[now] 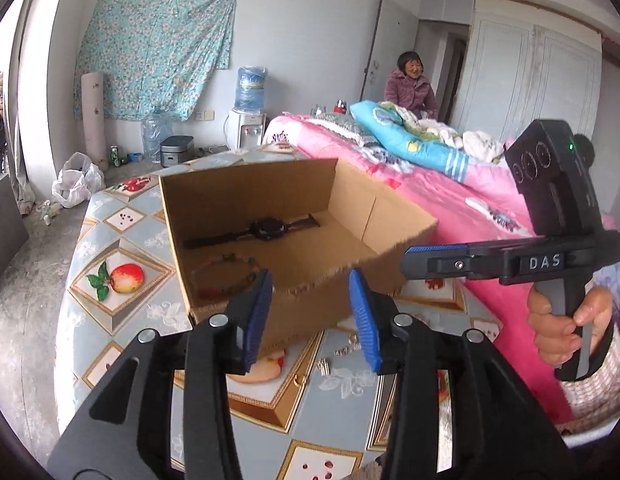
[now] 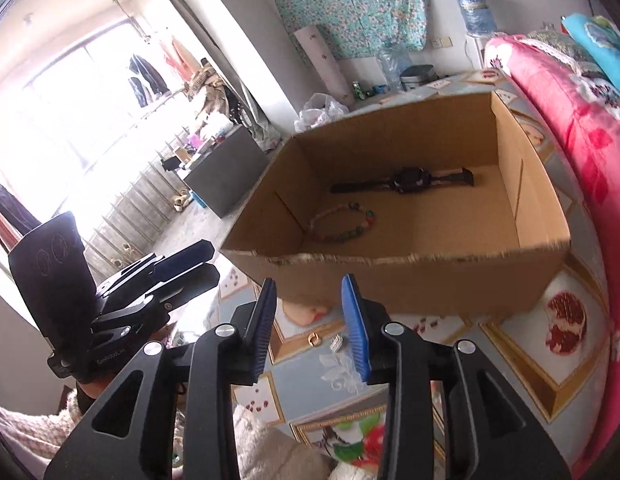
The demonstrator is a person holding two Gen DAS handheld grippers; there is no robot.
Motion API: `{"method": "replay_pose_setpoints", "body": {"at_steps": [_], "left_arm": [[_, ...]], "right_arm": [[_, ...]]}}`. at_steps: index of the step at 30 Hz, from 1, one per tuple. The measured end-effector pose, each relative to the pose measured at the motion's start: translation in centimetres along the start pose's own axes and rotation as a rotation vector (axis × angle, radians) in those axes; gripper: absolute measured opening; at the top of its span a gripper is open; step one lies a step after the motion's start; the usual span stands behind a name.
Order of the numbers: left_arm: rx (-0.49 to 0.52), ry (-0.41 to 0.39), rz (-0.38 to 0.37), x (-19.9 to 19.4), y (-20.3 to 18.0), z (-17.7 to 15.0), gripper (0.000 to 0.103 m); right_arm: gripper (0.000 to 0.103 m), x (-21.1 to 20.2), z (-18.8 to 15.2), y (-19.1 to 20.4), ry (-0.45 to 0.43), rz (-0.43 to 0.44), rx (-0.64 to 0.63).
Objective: Organize jewelry
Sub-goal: 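Withdraw the right tool from the box toward the silver charms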
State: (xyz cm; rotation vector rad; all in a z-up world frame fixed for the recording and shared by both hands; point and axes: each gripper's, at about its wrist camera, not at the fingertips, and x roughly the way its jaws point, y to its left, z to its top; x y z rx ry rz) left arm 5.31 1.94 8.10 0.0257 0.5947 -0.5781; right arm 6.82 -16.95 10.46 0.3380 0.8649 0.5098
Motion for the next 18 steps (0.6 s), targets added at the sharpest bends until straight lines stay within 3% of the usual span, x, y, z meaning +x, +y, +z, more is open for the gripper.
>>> {"method": "replay_pose_setpoints", "body": {"at_steps": [5,11,14,18], "left_arm": [[-0.05,0.131,0.077,3.2,0.3,-3.1,0.04],[-0.076,0.153,0.157,4.8,1.4,-3.7,0.04],[-0.097,0.156,0.167,5.3,1.9,-3.5,0.04],[-0.092,0.142,0.164,5.5,1.7,-3.4,0.048]], "right_arm": [[0.041,2.5,-2.1,-3.3,0.1,-0.122,0.113],[0.041,3.8,-1.5,-5.7,0.118,-0.196,0.182],[0.041,4.1,-1.1,-6.5,0.105,-0.213,0.211],[0.041,4.5,-0.7,-7.0,0.089,-0.234,0.228]]}}
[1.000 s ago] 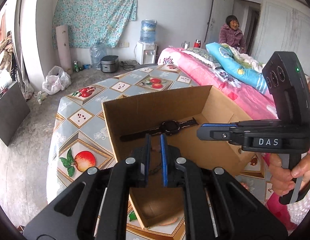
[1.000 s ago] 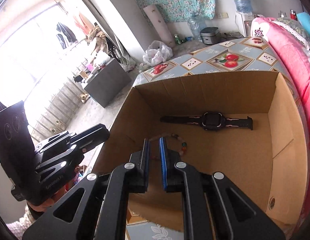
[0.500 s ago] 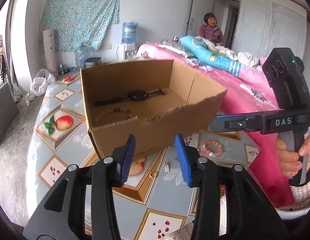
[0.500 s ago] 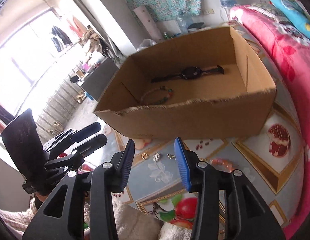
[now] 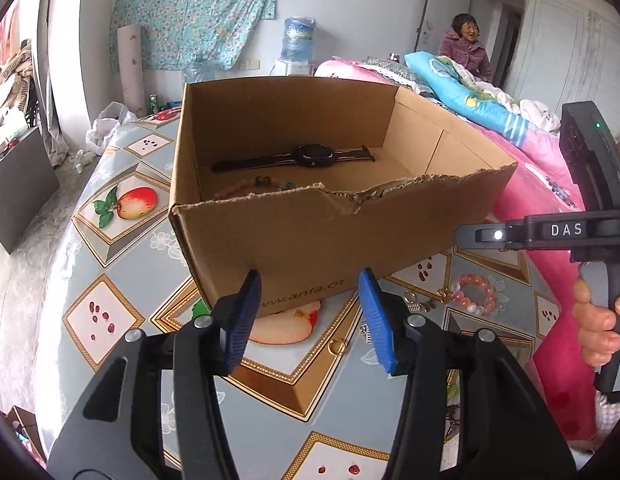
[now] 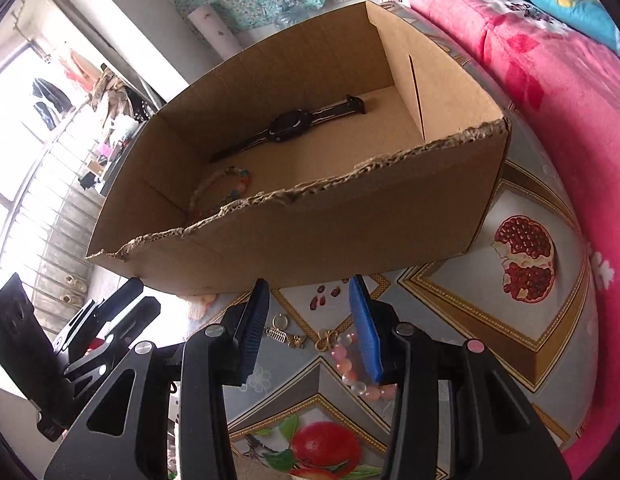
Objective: Organize jewelry
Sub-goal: 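Withdraw the right tool from the box toward the silver charms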
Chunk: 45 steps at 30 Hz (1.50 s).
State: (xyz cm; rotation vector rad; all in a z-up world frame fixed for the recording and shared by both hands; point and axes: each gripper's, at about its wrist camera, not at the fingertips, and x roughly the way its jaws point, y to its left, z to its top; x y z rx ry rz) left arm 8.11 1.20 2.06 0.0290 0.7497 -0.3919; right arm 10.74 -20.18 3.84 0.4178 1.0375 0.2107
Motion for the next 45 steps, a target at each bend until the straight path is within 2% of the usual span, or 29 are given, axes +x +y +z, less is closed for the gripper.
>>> {"method": "replay_pose_setpoints", "body": {"at_steps": [15,18,20,22,25,29,32,35,41,45], "left_arm": [[-0.032,-0.014,0.001,0.7,-0.1,1.0,0.051],[-0.017,-0.026,0.008,0.3,-0.3,1.0,0.052],[0.0,-0.033,0.011,-0.2,-0.6,0.6,0.054],[0.018,-0.029,0.013,-0.6,-0.8,0.1,0.059],[0.036,-0.02,0.012,-1.3,-0.9,-1.0,0.066],[0.011,-0.018,0.002,-2.4,-0.7,-2.2,0.077],[0.001,-0.051,0.01,-3.5,-0.8,-2.7,0.085],[-0.021,-0.071,0.021,-4.1,-0.8,-2.5,0.088],[-0.074,-0.142,-0.033,-5.5,-0.7,-2.4,0.088],[-0.078,-0.093,-0.02,-4.8,-0.5,-2.3,0.088]], "right_arm": [[0.042,0.9,1.7,-0.3,-0.05,-0.001,0.011],[0.061,0.5,1.0,0.0,-0.067,-0.043,-0.01],[0.064,-0.2,0.2,0.3,-0.087,-0.056,-0.037],[0.07,-0.7,-0.6,0.8,-0.095,-0.069,-0.067],[0.075,-1.6,-2.0,1.4,-0.108,-0.098,-0.109],[0.08,-2.6,-3.3,2.2,-0.125,-0.149,-0.149],[0.085,-3.5,-4.1,2.9,-0.146,-0.195,-0.179],[0.091,-4.5,-4.7,3.7,-0.189,-0.229,-0.218],[0.096,-6.3,-5.3,4.9,-0.242,-0.31,-0.292],[0.096,-6.8,-5.6,5.1,-0.26,-0.36,-0.273]]}}
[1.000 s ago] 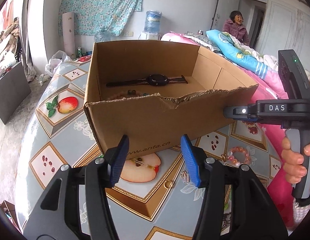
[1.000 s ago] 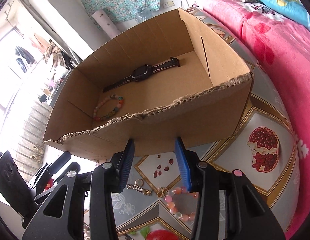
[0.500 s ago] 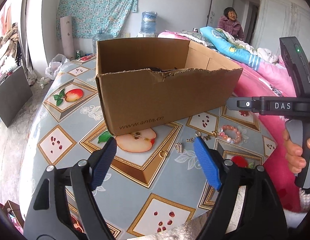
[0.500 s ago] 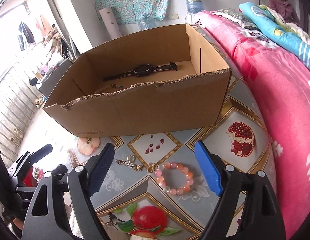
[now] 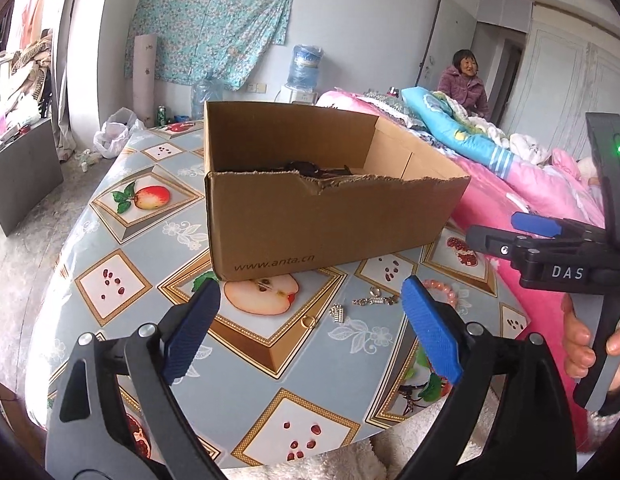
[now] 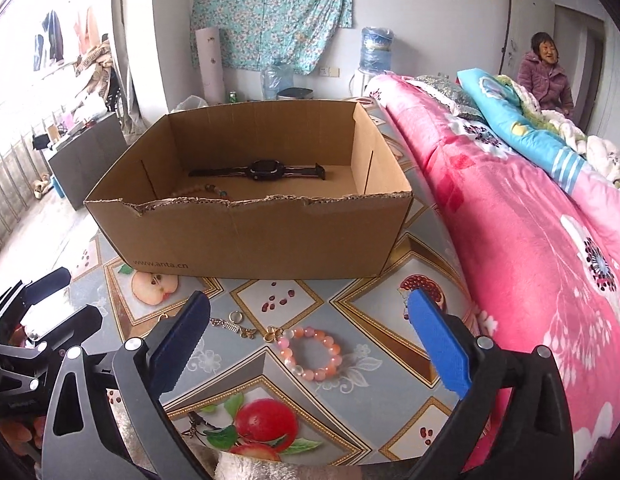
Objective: Organize jewelry
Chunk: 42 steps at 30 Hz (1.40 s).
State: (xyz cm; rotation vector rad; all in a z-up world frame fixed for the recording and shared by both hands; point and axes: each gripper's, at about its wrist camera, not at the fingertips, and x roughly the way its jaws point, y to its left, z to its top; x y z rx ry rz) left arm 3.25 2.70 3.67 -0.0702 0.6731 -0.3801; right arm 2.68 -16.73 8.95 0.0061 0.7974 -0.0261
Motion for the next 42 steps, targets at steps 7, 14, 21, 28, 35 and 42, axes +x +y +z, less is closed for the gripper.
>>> {"method": "replay_pose_setpoints", "body": {"at_steps": [7,14,21,28,35,42], "left_arm": [[0.014,0.104,0.093,1.9,0.4,-0.7,0.088],[0.036,0.161,0.151,3.0,1.0,-1.9,0.088],[0.024,0.211,0.182,3.7,3.0,-2.9,0.088],[-0.026,0.215,0.238,3.7,5.4,-2.8,0.088],[-0.032,0.24,0.271,4.7,6.4,-3.3,0.089],[-0.021,0.24,0.294,5.2,6.0,-3.1,0.094]], "right_arm": [[0.096,0.0,-2.2,0.1,0.014,-0.028,-0.004],[0.096,1.1,-4.1,0.3,0.057,-0.045,0.009],[0.096,1.8,-3.6,0.9,0.045,-0.025,0.016],[0.096,2.6,-3.3,1.3,0.052,0.017,0.031],[0.096,3.0,-3.3,0.7,0.056,0.028,0.051],[0.096,3.6,-3.6,-0.5,0.071,0.067,0.099]]}}
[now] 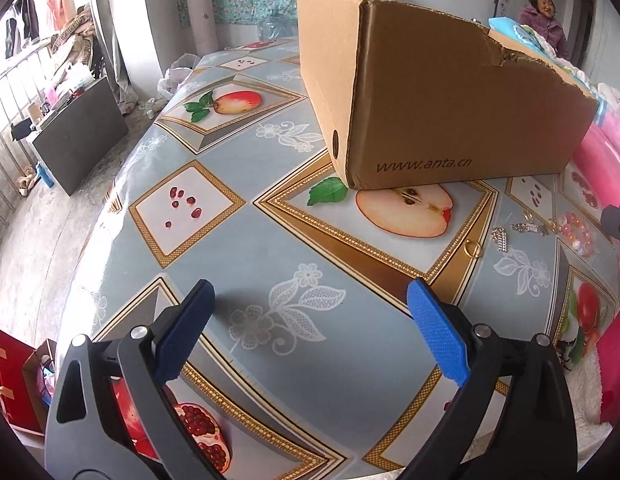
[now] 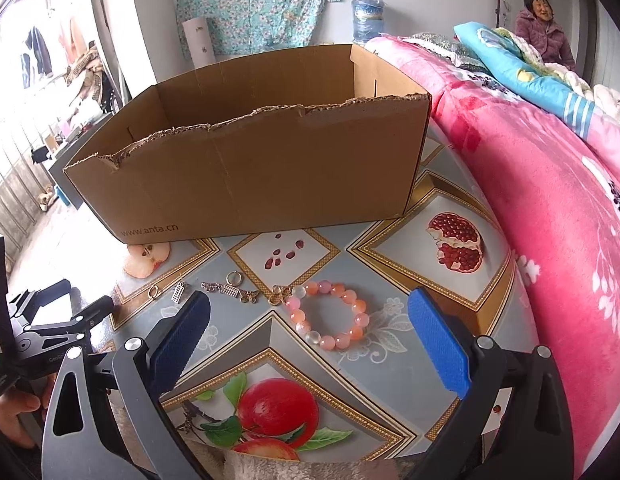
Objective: Organize jewelry
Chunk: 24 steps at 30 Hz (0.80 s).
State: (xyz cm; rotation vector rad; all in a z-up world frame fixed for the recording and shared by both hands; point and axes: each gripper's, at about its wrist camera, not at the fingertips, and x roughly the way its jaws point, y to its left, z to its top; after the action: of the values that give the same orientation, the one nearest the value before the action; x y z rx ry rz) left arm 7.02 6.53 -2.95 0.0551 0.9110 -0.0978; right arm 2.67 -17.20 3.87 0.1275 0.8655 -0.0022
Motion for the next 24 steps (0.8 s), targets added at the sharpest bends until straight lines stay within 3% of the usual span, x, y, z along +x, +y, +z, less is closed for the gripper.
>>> {"method": "replay_pose_setpoints", "body": {"at_steps": [10,24], "left_arm": [[0.006,-0.003,-0.002,0.1,0.1,0.0,0.095],[0.018,0.04,-0.017,0.3,0.1,0.5,0.095]], "right_arm": [[0.096,-0.9,0.2,-0.3,-0.053,0.026,-0.012],[0.096,-2.8,1.1,-1.1,-0.138,-0.017,-0.044]]}}
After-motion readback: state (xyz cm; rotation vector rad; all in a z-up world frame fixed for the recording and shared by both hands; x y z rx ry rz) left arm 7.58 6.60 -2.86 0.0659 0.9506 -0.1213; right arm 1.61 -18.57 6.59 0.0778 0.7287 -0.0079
